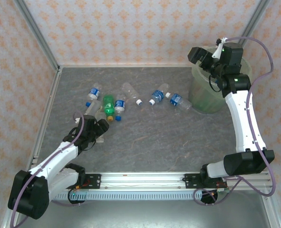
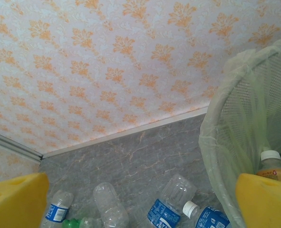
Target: Put the plastic bottles in the bin
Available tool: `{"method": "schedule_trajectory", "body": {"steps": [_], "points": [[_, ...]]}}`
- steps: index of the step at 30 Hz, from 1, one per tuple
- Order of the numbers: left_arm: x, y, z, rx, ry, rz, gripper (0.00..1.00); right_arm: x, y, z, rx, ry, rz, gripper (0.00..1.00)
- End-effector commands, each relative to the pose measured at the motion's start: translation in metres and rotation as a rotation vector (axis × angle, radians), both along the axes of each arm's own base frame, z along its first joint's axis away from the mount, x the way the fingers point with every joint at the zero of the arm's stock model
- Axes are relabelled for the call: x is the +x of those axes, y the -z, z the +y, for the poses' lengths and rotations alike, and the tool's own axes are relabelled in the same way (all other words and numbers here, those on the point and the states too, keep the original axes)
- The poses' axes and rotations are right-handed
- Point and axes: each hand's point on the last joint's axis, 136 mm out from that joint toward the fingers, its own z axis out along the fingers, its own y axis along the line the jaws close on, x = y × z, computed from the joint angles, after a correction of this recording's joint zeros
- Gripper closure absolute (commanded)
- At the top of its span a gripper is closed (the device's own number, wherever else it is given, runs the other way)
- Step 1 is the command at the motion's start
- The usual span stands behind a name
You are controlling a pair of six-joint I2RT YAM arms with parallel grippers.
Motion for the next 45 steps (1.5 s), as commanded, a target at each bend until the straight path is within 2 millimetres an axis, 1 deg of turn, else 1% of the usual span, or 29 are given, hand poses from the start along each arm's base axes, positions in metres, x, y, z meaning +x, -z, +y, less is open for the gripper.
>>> {"method": "schedule_trajectory", "body": {"steps": [1,3,8,9,11,14,17,21,25,26,28,31,35,40,45], "points": [[-0.001,0.004,-0.006,-0.001,0.011,0.009,0.20,-0.006,-0.013,0.005,0.012,-0.023,-0.042,0.00],[-0.005,0.008,-0.008,0.043,0.020,0.037,0.21,-0.005,-0.012,0.006,0.017,-0.026,-0.041,0.00],[-0.010,0.010,-0.017,0.116,0.053,0.045,0.23,-0.003,-0.009,0.007,0.023,-0.032,-0.035,0.00],[-0.011,0.012,-0.017,0.121,0.051,0.054,0.23,-0.002,-0.008,0.008,0.027,-0.035,-0.033,0.00],[-0.013,0.017,-0.016,0.142,0.056,0.067,0.28,-0.001,-0.007,0.009,0.029,-0.037,-0.030,0.00],[-0.018,0.024,-0.016,0.176,0.064,0.099,0.30,-0.002,-0.008,0.009,0.030,-0.037,-0.032,0.00],[-0.021,0.032,-0.020,0.180,0.078,0.125,0.32,-0.004,-0.009,0.008,0.027,-0.031,-0.035,0.00],[-0.022,0.037,-0.020,0.207,0.085,0.142,0.34,-0.006,-0.007,0.008,0.027,-0.030,-0.031,0.00],[-0.023,0.042,-0.020,0.221,0.098,0.152,0.40,-0.006,-0.006,0.010,0.043,-0.040,-0.026,0.00],[-0.022,0.042,-0.020,0.223,0.100,0.150,0.43,-0.008,-0.007,0.010,0.046,-0.042,-0.028,0.00],[-0.022,0.043,-0.021,0.228,0.108,0.149,0.54,-0.009,-0.006,0.011,0.054,-0.046,-0.027,0.00],[-0.020,0.036,-0.020,0.243,0.112,0.136,0.62,-0.009,0.002,0.017,0.072,-0.074,-0.007,0.00],[-0.015,0.016,-0.021,0.237,0.108,0.087,0.68,-0.010,0.009,0.025,0.110,-0.114,0.009,0.00],[-0.008,-0.011,-0.033,0.180,0.137,-0.009,0.68,-0.011,0.002,0.029,0.183,-0.119,-0.017,0.00],[-0.002,-0.038,-0.042,0.163,0.172,-0.093,0.68,-0.013,-0.007,0.037,0.252,-0.153,-0.041,0.00]]}}
